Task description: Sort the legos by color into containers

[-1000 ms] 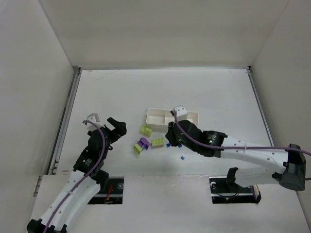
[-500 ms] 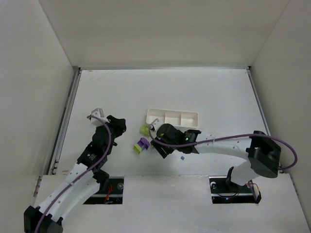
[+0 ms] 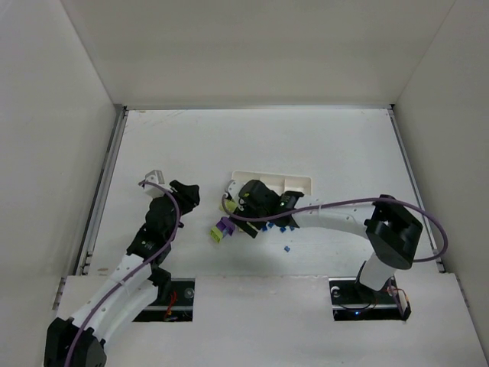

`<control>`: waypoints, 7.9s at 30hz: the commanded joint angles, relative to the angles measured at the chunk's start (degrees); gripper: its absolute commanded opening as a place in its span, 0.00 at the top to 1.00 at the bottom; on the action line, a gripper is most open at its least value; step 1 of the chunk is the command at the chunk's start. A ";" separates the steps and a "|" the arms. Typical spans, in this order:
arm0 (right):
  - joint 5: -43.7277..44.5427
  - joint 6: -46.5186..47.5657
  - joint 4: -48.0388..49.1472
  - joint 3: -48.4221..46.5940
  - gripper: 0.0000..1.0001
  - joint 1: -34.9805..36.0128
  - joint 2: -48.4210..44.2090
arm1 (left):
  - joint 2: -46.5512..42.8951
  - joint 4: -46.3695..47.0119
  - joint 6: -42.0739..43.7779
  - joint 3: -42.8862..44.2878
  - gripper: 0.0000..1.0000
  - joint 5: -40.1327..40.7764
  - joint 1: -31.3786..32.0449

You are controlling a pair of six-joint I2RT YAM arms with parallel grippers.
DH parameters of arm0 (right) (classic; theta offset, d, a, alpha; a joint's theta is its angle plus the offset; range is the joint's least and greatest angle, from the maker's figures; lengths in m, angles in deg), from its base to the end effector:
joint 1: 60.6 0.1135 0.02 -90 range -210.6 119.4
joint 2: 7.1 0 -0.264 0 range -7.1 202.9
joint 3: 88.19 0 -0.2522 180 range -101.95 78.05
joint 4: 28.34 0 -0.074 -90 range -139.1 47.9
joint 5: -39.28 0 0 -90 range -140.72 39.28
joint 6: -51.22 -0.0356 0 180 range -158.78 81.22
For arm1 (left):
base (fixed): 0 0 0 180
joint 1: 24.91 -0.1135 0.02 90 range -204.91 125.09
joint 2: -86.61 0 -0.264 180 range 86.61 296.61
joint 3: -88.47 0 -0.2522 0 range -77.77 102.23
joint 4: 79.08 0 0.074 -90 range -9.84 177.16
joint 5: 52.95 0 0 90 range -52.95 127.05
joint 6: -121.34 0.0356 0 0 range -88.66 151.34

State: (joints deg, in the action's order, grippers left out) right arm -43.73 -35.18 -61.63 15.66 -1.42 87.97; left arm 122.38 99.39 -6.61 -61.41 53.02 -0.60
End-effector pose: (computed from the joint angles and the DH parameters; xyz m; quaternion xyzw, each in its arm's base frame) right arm 0.1825 0.2974 0.2083 -0.4750 0.8164 0.0997 0.3128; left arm 0.1536 -0.0587 0.2295 -0.1794 0.7266 -0.2495 0.6146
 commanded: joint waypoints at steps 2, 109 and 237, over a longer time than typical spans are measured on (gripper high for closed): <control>-5.57 3.08 0.20 -3.61 0.21 -0.60 1.17 | -0.26 5.61 -0.19 -0.98 0.54 -1.55 -1.68; -16.30 -6.06 23.40 14.49 0.37 -2.53 -18.17 | 15.29 -4.23 -22.43 6.58 0.87 -38.91 4.46; -14.10 -15.72 49.94 23.98 0.45 -4.82 -20.10 | 21.71 -2.30 -25.33 15.19 0.82 -48.05 4.38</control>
State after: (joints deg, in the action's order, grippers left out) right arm -58.44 -51.01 -16.17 39.66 -6.56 68.03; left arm 144.72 95.06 -31.58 -47.09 5.81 4.21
